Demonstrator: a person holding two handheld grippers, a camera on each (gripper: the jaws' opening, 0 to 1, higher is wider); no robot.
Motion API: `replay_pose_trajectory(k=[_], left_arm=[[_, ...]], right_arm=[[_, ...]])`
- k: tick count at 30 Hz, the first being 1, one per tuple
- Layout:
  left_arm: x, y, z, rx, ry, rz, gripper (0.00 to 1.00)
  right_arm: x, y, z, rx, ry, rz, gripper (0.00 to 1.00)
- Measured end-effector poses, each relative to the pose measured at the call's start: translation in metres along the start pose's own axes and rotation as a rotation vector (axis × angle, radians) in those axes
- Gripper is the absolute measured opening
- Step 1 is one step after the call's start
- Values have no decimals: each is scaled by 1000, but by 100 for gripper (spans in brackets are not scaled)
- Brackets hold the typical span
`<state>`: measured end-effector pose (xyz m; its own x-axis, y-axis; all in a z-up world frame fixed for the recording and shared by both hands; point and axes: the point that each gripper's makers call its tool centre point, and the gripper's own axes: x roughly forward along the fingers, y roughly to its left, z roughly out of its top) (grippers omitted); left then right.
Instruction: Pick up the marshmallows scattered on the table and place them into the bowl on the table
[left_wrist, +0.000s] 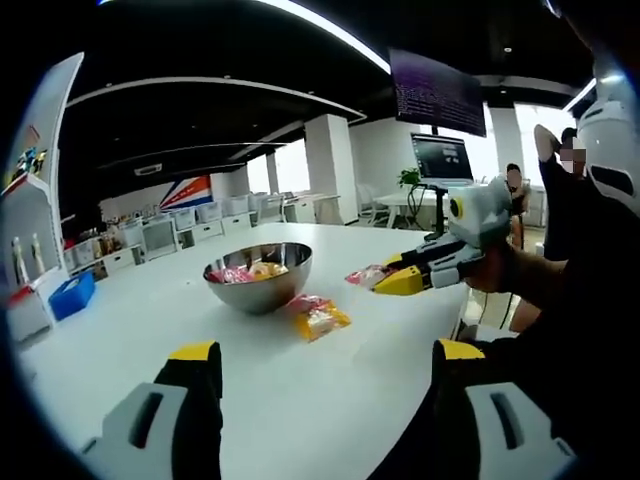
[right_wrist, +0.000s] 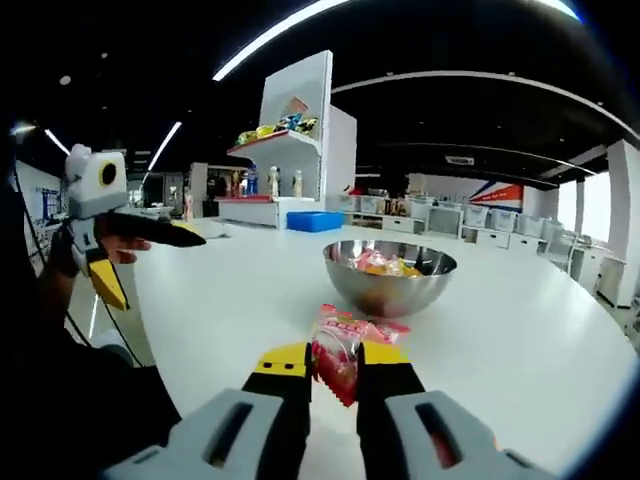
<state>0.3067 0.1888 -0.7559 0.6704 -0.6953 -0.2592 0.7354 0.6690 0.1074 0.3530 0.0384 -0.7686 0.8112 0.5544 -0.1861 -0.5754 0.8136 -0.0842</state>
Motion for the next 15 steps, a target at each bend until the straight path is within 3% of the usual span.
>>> replay_pose_trajectory(k=[4, 7, 15], left_arm=[[1, 0, -2, 5, 6, 3, 84], [1, -1, -1, 10, 8, -1, 84], [-2, -1, 2, 21, 7, 3, 84]], right_arm=[[-23, -15, 24, 18, -41, 7, 12], [-35, -13, 35, 19, -50, 41, 12], [-45, -13, 46, 0, -60, 50, 12]])
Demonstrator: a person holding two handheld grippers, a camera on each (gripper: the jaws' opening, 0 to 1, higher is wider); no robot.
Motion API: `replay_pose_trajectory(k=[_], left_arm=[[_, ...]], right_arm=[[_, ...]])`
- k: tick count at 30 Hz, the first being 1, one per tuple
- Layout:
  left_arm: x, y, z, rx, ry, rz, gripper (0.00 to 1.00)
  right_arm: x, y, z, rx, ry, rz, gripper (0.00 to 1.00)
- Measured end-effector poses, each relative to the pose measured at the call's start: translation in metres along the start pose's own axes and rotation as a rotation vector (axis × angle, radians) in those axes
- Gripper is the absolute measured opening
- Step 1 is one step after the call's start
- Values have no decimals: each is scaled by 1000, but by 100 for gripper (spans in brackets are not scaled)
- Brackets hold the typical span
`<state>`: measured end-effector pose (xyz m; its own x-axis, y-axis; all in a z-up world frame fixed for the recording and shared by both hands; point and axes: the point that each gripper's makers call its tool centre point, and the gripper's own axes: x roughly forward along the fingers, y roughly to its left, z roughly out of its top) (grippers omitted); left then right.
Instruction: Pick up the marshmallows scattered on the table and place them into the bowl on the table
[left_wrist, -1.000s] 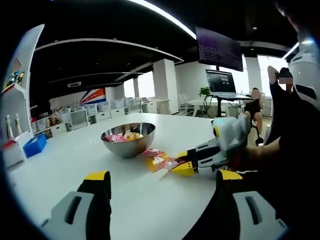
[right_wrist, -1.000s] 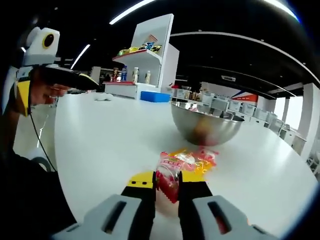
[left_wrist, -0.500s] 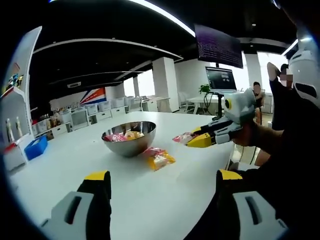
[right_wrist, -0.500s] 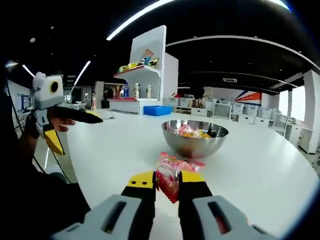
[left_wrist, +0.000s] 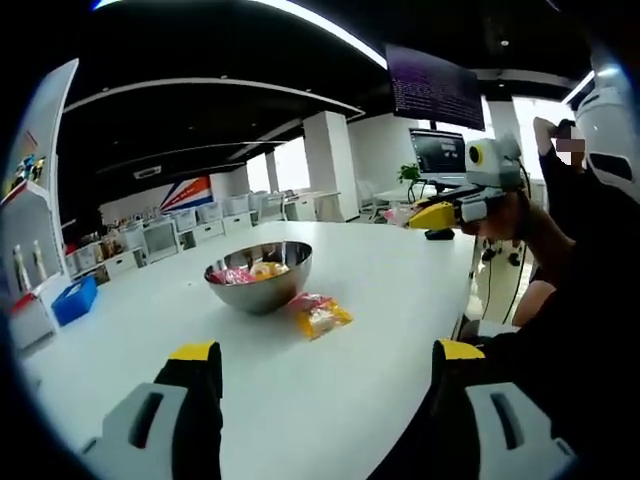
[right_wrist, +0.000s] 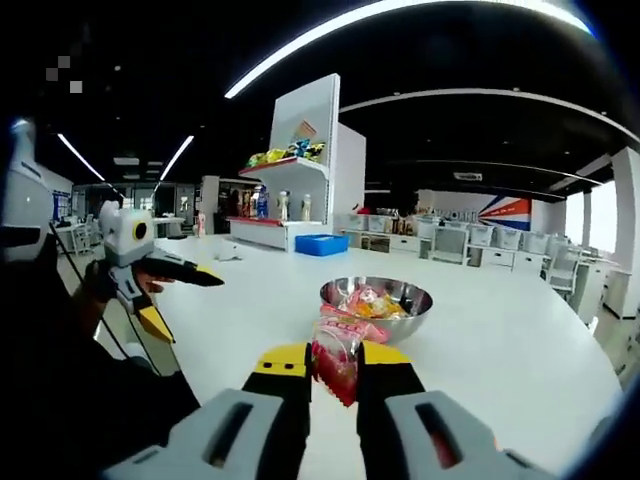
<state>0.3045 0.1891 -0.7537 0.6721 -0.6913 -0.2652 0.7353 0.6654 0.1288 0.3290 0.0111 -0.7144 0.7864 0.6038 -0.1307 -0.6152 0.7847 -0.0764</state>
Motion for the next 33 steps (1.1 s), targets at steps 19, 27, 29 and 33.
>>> replay_pose_trajectory(k=[19, 27, 29, 33], left_arm=[[-1, 3, -6, 8, 12, -6, 84], [-2, 5, -5, 10, 11, -6, 84], [-1, 4, -4, 10, 12, -7, 84], [0, 3, -4, 9, 12, -11, 84]], right_arm=[[24, -13, 86, -83, -80, 78, 13], [63, -37, 140, -132, -85, 115, 13], [71, -42, 147, -142, -85, 111, 13], [96, -51, 162, -129, -91, 142, 13]])
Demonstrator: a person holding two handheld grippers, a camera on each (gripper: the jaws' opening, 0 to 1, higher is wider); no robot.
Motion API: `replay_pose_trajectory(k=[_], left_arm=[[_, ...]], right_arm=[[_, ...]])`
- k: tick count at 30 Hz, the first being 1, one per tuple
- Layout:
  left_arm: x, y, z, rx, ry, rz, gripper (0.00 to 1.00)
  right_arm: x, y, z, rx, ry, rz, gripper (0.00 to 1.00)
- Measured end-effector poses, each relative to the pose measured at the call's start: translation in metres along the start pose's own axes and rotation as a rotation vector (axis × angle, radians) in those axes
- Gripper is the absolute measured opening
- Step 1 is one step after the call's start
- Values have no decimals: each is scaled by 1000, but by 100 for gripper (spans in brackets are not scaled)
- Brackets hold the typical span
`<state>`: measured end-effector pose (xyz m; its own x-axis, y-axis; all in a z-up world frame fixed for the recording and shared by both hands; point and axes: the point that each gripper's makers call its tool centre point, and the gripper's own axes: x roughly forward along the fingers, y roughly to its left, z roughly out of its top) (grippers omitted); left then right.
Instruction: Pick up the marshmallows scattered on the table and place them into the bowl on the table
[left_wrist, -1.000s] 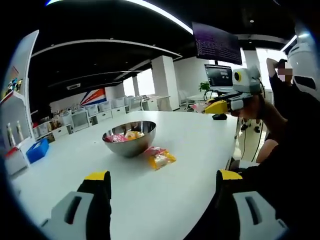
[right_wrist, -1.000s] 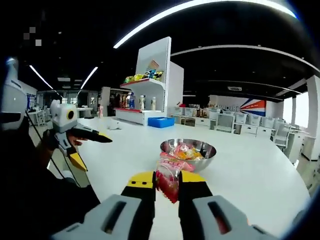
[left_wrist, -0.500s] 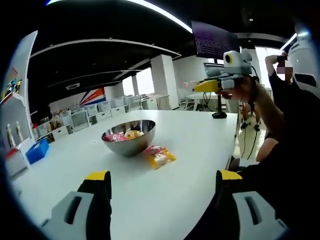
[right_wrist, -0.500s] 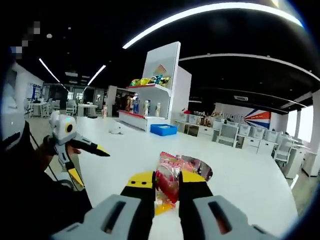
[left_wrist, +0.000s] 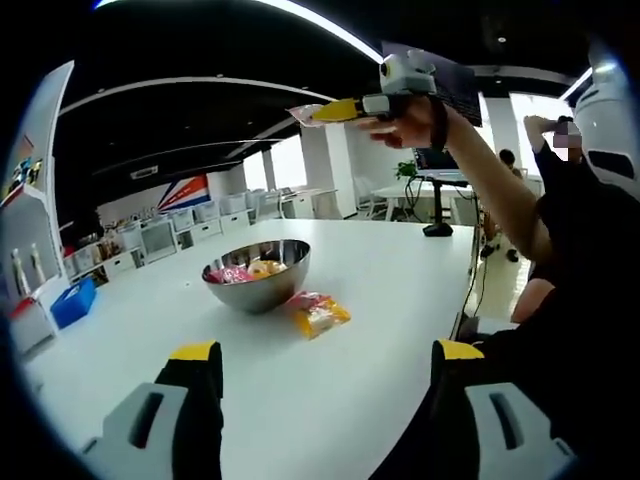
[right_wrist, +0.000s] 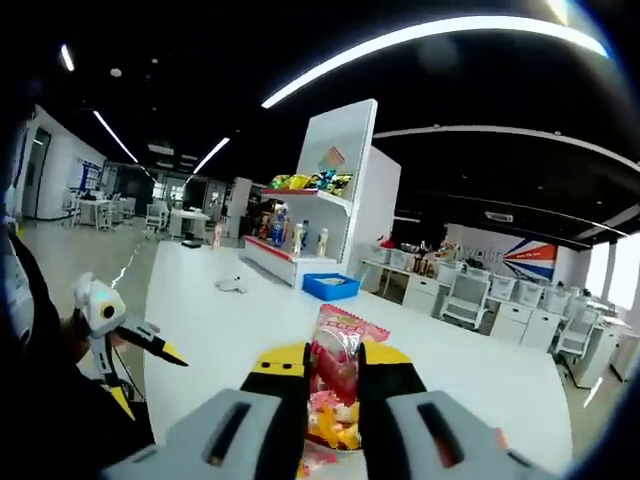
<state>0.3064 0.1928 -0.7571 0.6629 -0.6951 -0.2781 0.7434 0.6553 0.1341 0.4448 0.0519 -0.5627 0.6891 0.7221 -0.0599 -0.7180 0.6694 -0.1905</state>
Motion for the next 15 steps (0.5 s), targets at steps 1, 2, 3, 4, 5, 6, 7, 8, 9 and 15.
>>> replay_pose_trajectory(k=[1, 2, 3, 4, 5, 6, 7, 8, 9, 15], left_arm=[[0, 0, 0, 0, 0, -2, 84], [0, 0, 0, -1, 4, -3, 84], [0, 0, -1, 2, 9, -1, 84], [0, 1, -1, 7, 11, 1, 84], [0, 0, 0, 8, 11, 1, 84], [0, 0, 0, 4, 8, -1, 84], [0, 0, 1, 0, 5, -2, 84], [1, 0, 1, -2, 4, -3, 84], [2, 0, 0, -3, 4, -2, 84], [5, -1, -3, 0, 22, -12, 83]], right_arm=[[7, -3, 2, 19, 3, 14, 14], [14, -6, 4, 38, 8, 24, 14], [21, -10, 7, 39, 10, 29, 14], [28, -16, 9, 43, 12, 29, 13], [34, -21, 9, 47, 19, 20, 13], [41, -28, 6, 38, 33, 6, 13], [45, -31, 5, 37, 39, -1, 13], [49, -34, 2, 38, 43, -5, 13], [56, -38, -4, 37, 56, -10, 13], [77, -61, -55, -20, 167, -116, 13]])
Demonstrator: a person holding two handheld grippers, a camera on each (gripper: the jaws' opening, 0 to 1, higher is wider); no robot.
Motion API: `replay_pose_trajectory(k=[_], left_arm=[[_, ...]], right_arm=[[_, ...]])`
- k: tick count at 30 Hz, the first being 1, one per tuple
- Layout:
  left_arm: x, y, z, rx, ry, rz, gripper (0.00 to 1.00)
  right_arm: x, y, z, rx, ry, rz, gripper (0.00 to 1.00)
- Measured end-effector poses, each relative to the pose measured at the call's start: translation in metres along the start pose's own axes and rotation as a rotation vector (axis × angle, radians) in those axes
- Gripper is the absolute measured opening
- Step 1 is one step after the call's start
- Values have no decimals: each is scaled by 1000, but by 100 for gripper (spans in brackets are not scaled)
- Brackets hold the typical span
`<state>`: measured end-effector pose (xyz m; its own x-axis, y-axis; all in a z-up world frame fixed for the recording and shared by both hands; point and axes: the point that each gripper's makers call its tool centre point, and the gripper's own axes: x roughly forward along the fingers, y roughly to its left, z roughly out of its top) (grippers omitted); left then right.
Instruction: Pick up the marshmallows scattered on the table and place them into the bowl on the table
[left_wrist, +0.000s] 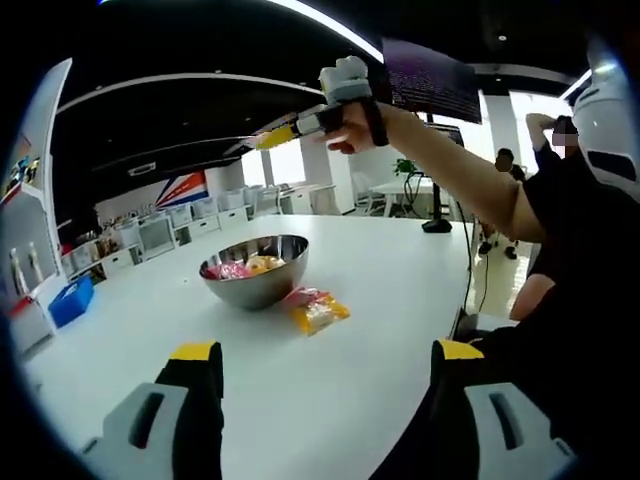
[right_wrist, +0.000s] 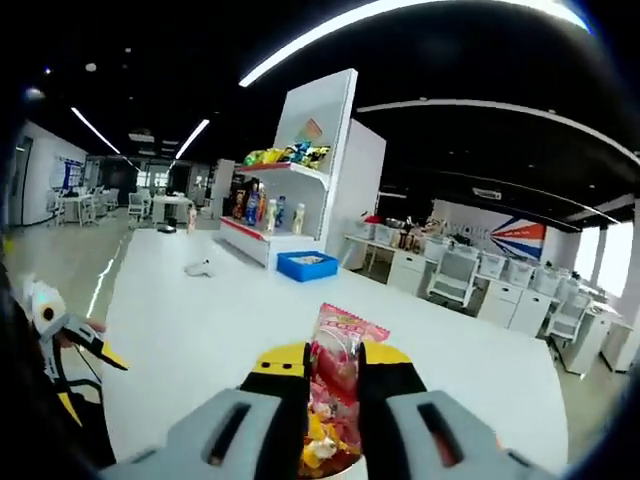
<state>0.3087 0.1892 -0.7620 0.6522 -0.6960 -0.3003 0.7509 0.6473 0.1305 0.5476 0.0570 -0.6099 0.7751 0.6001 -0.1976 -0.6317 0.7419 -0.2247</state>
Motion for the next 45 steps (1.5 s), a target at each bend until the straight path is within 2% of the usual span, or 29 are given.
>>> replay_pose_trajectory(k=[4, 5, 6, 9, 12, 16, 22, 24, 25, 26, 33, 35, 36, 38, 45], left_arm=[[1, -2, -1, 2, 4, -10, 83], [1, -2, -1, 1, 6, -9, 83], [0, -2, -1, 0, 6, -7, 83], [0, -2, 0, 0, 4, -9, 83], [-1, -3, 1, 5, 3, -10, 83], [-2, 1, 0, 3, 8, 2, 83], [-1, 1, 1, 5, 4, -2, 83], [0, 0, 0, 5, 7, -5, 83], [0, -1, -1, 4, 8, -6, 83], [0, -1, -2, 4, 10, -8, 83], [-2, -2, -4, 8, 15, -7, 83], [-3, -2, -3, 8, 12, -8, 83], [-3, -2, -3, 9, 10, -8, 83], [-2, -3, -4, 11, 9, -13, 83], [-1, -3, -6, 6, 13, -16, 83]], right_arm=[[21, 8, -35, 41, 40, 8, 13], [23, 9, -38, 43, 44, 6, 13], [30, 9, -52, 36, 66, -26, 13], [47, 17, -80, 36, 110, -26, 13], [54, 27, -97, 75, 138, -7, 13], [65, 23, -100, 115, 110, -22, 14], [67, 31, -100, 96, 107, 7, 14], [67, 32, -108, 37, 156, 15, 14], [67, 32, -110, 17, 174, -5, 14], [69, 33, -111, 5, 175, -7, 14], [80, 37, -109, 22, 169, 24, 14], [81, 43, -117, 62, 204, 65, 14], [81, 41, -119, 82, 211, 60, 14], [75, 45, -120, 64, 201, 53, 14], [79, 41, -119, 41, 159, 60, 14]])
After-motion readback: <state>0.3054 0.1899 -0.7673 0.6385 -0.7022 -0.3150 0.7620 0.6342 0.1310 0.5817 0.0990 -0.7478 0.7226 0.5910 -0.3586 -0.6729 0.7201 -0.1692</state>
